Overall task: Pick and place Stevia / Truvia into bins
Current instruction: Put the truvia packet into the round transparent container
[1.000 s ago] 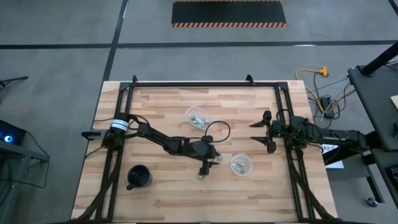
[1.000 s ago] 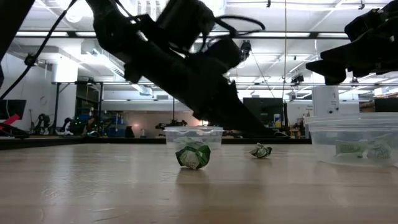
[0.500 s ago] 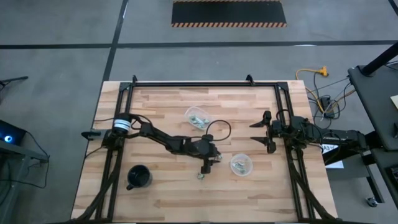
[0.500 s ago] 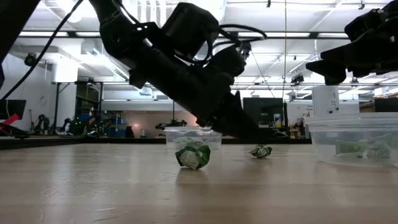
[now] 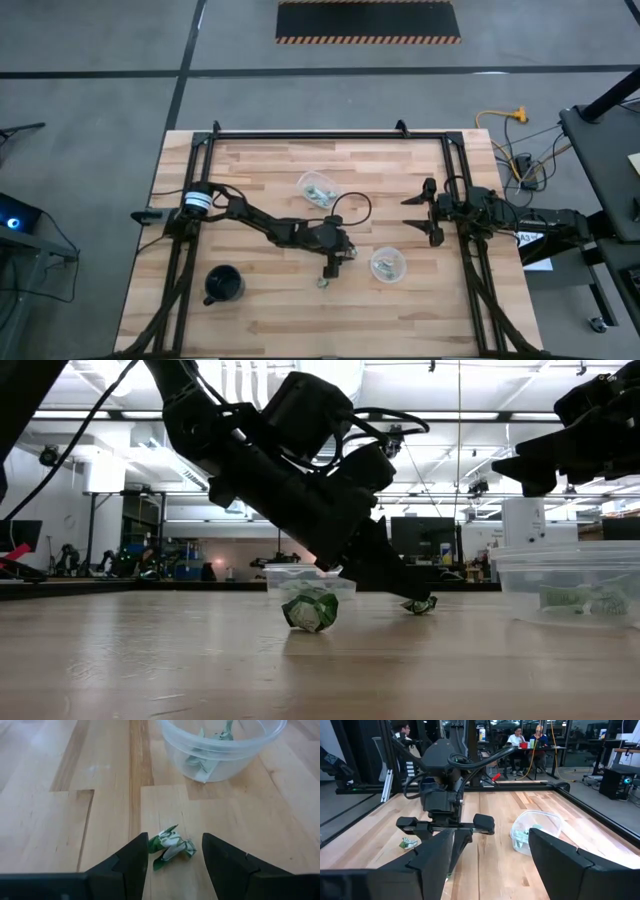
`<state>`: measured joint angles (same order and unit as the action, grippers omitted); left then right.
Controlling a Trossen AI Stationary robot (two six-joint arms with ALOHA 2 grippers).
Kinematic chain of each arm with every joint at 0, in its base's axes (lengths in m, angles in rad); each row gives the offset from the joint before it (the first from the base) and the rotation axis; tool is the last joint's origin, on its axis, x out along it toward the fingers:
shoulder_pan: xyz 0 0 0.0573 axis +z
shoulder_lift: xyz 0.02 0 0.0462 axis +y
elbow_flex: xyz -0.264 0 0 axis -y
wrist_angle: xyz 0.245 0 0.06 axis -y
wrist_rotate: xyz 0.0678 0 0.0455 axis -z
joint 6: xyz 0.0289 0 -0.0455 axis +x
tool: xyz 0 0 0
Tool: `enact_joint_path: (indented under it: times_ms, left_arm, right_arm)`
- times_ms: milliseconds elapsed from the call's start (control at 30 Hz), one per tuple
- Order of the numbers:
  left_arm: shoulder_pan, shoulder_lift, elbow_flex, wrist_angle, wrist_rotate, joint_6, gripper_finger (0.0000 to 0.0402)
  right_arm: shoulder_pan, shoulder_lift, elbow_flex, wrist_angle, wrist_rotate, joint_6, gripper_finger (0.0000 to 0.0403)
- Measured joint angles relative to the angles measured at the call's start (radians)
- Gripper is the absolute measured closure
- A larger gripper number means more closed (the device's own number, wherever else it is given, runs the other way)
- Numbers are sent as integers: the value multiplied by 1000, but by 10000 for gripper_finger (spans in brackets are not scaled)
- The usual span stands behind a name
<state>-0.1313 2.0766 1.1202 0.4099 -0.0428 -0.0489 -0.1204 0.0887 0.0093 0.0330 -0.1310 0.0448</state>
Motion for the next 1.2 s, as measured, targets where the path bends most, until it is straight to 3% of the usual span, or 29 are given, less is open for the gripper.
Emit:
enact_joint_path:
  times_ms: [967, 1200]
  left_arm:
    - [3, 0, 3, -2, 0, -23, 234]
    - [3, 26, 11, 4, 1, -24, 267]
  right_arm:
    - [0, 0, 0, 0, 0, 0, 153]
    - [0, 0, 0, 1, 0, 0, 149]
